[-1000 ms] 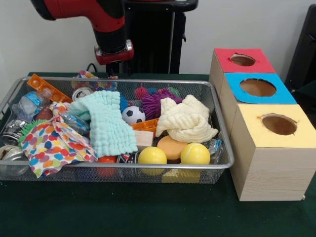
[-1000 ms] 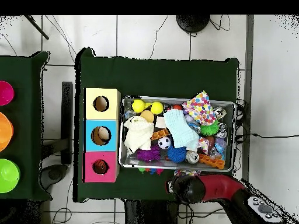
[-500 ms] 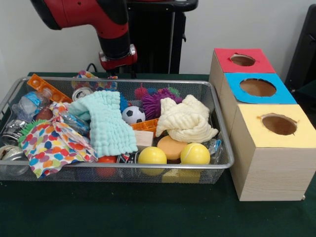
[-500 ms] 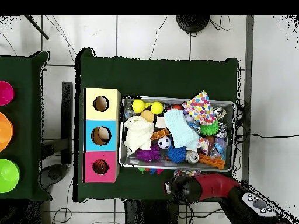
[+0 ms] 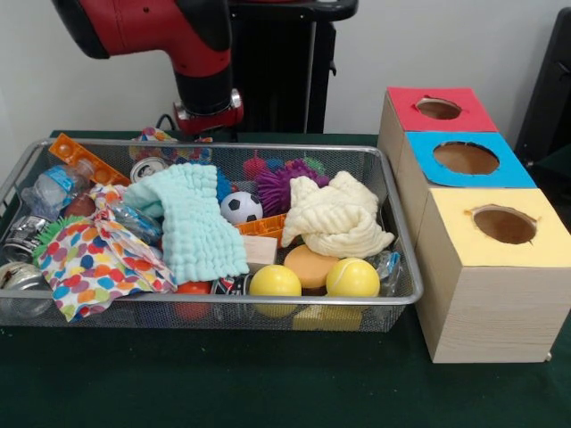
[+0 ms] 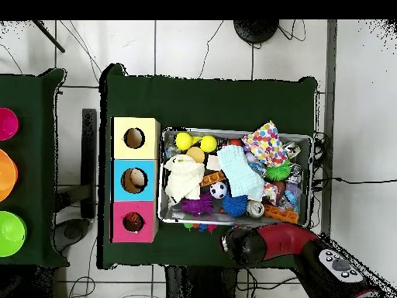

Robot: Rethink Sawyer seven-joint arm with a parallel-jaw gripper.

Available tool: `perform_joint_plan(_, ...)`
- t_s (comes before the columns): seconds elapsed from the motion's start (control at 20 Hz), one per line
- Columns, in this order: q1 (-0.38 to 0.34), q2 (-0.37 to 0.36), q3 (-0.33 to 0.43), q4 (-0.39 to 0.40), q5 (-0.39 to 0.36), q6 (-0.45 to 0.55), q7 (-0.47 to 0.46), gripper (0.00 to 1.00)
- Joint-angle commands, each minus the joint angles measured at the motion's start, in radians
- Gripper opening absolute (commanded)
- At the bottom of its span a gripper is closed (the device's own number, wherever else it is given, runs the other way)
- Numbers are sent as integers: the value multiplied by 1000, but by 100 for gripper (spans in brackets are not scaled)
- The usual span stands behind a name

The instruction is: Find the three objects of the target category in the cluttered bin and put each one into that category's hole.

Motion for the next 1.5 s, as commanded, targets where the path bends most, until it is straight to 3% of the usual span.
perform_joint_plan(0.05,1,-43,70,-195,-29,37,-100,100)
perform_joint_plan(1.25,-38,-80,134,-226,-16,134,-219,100)
perform_joint_plan(1.3,-43,-77,138,-229,-8,146,-210,0)
perform_joint_plan(1.5,-57,-77,152,-227,0,149,-214,0)
